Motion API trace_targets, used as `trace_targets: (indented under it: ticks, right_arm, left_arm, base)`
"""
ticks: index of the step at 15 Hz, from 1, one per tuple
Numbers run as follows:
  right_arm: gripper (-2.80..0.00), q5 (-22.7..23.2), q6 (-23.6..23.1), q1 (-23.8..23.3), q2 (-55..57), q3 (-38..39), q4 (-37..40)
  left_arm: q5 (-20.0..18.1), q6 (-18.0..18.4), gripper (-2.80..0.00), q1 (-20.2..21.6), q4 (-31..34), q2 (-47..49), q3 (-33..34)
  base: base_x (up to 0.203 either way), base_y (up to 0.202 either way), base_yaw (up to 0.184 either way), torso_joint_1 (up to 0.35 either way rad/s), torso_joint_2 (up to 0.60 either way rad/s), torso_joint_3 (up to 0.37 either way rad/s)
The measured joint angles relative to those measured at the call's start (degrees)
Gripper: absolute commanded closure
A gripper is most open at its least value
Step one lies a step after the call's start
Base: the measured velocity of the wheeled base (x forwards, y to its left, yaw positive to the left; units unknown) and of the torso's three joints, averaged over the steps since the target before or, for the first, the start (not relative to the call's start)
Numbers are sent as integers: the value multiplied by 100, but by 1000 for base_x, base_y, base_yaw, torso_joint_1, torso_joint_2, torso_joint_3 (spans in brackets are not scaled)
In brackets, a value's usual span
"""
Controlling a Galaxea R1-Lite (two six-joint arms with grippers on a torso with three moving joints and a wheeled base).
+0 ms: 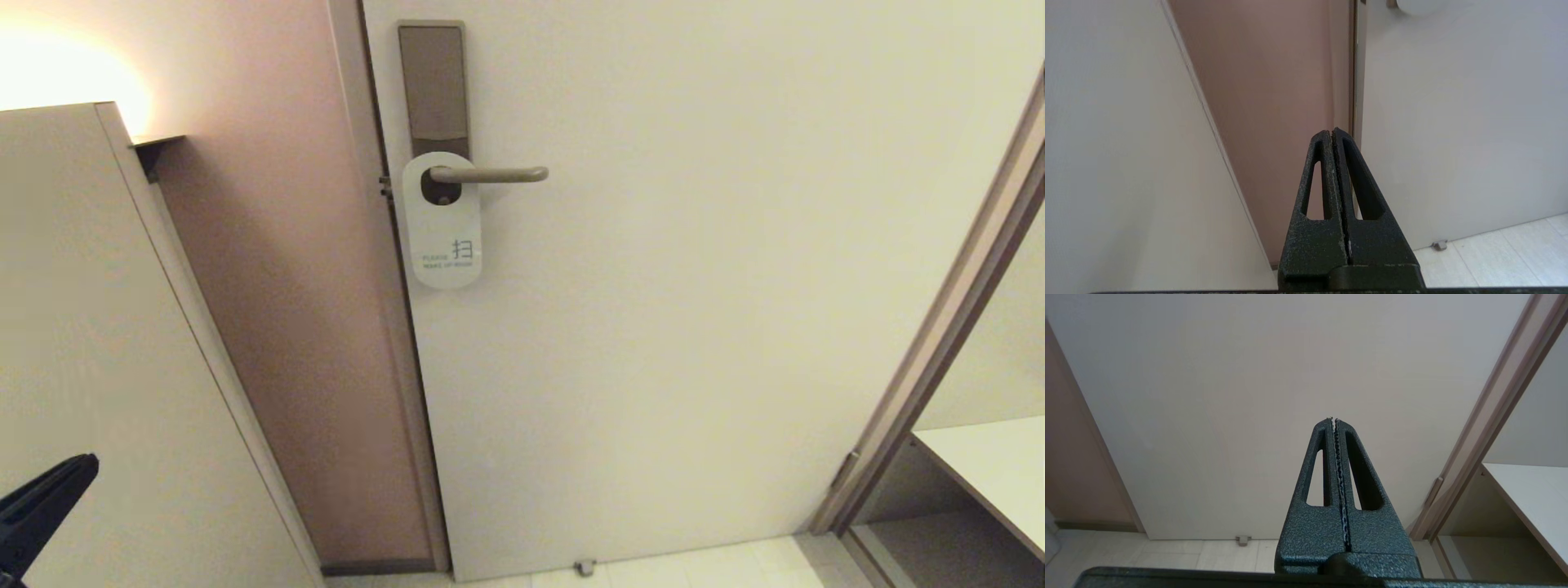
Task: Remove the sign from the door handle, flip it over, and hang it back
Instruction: Take down the sign
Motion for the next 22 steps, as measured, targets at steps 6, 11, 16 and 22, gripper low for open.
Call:
trace_targets:
  ticks: [6,11,16,22]
  right_arm:
    - [0,-2,2,-6,0,0,1]
    - [0,-4,0,-1,0,0,1]
    - [0,-2,0,-4,0,0,-1]
    - [0,-3,-2,-5,0,0,0]
  left_arm:
    - [-202,135,0,728,5,-935,871]
    - [-1540,127,0,1744,787,-2101,1064]
    - [-1672,135,0,1847,1761,-3176,1084]
    - [-1485,118,0,1818,2263,-3692,1086]
  base:
    - [0,0,0,0,0,0]
    - [0,0,0,0,0,0]
    - [0,0,0,0,0,0]
    - [0,0,0,0,0,0]
